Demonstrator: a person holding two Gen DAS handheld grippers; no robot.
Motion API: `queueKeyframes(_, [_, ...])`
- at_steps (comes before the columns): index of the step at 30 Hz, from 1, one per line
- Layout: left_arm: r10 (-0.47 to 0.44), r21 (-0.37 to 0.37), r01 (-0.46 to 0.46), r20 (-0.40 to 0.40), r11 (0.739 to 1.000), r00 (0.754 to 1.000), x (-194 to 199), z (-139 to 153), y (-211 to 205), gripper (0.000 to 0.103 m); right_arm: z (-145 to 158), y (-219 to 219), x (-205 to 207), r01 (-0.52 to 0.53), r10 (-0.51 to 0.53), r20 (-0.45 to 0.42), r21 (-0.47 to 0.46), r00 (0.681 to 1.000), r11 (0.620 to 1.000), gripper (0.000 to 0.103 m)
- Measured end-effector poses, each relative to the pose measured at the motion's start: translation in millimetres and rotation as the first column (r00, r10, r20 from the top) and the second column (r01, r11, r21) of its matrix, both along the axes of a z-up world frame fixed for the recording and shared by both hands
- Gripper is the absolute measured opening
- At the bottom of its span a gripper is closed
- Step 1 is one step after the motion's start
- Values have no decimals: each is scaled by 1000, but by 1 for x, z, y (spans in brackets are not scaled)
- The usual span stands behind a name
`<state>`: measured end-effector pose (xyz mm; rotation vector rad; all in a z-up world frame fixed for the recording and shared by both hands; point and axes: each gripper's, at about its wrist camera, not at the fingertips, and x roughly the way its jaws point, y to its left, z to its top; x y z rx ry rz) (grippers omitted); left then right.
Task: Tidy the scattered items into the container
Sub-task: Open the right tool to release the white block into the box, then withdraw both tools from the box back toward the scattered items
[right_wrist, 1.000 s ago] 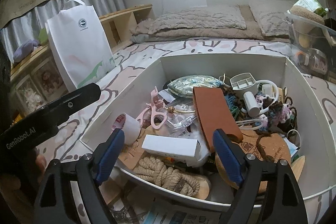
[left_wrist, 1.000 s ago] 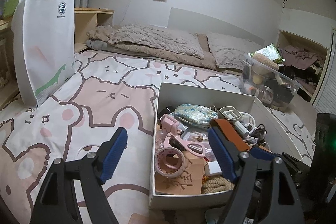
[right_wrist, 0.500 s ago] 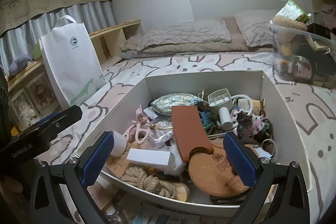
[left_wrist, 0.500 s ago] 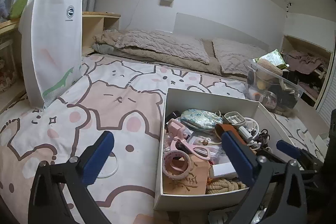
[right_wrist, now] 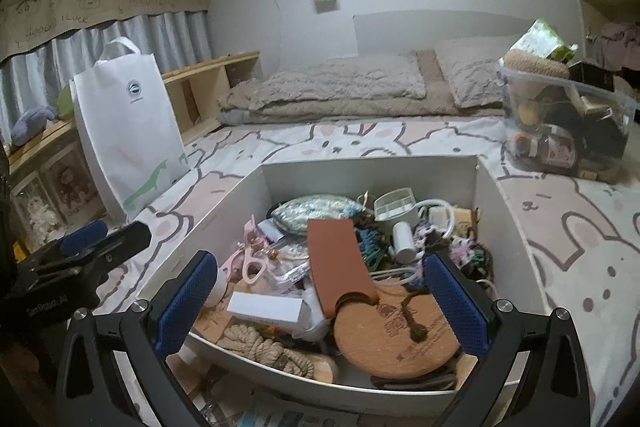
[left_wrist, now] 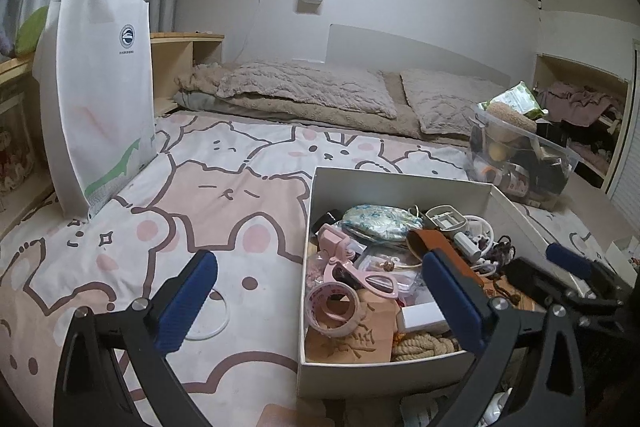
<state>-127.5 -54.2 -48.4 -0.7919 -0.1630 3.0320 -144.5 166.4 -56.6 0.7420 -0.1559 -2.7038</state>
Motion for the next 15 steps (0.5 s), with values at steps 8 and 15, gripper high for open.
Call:
queueKeyframes(8, [-18, -10, 18, -8, 1000, 1000, 5, 2, 7, 103, 11, 9, 8, 35, -34, -45, 20, 998, 999, 103])
queueKeyframes(15, [-31, -12, 31, -33, 999, 999, 14, 8, 8, 103, 19, 15, 15, 53, -51, -71, 24, 996, 998, 103])
